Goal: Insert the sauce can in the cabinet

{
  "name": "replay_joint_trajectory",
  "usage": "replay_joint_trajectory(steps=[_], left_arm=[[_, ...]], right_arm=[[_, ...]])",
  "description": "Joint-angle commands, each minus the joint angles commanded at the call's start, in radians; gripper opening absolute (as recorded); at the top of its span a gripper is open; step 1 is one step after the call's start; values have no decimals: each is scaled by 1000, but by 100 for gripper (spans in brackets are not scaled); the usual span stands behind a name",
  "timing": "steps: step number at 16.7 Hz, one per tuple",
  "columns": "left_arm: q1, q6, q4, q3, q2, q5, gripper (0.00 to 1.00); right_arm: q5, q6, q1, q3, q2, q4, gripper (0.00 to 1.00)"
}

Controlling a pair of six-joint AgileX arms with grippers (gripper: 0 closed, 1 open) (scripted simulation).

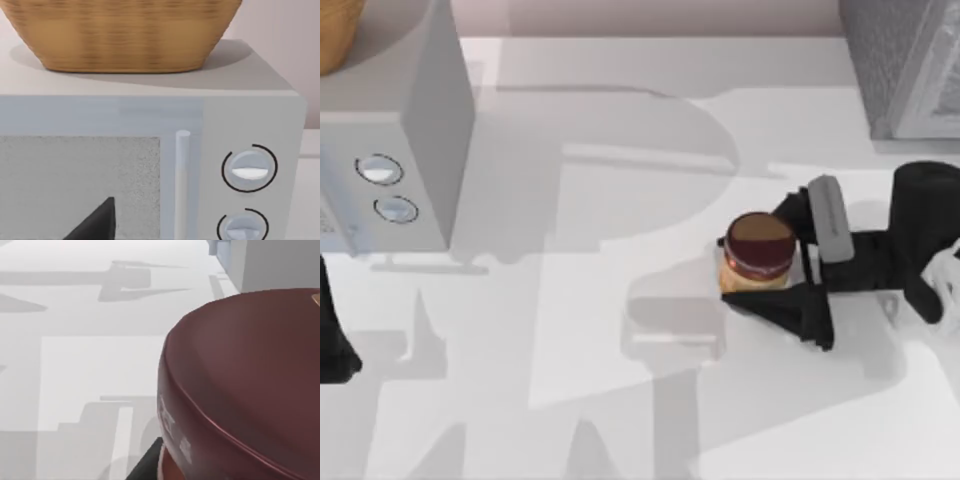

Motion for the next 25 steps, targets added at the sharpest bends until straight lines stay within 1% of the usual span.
replay_joint_trajectory(steps=[3,6,9,13,15,17,22,25], left_arm=[[0,0,0,0,0,0,100],[0,0,0,0,0,0,100],[0,0,0,0,0,0,100],[0,0,0,0,0,0,100],[0,0,0,0,0,0,100],[0,0,0,0,0,0,100],[0,0,0,0,0,0,100],[0,0,0,0,0,0,100]], right_arm=[[1,1,-3,1,-3,-2,0],[19,-5,-10,8,-71,-65,0],[23,-2,-20,24,-205,-211,0],[0,9,-18,47,-397,-435,0],[-6,10,-9,53,-464,-510,0],[-7,8,-3,55,-497,-544,0],[-6,9,-6,53,-496,-543,0],[42,18,-15,23,-560,-557,0]])
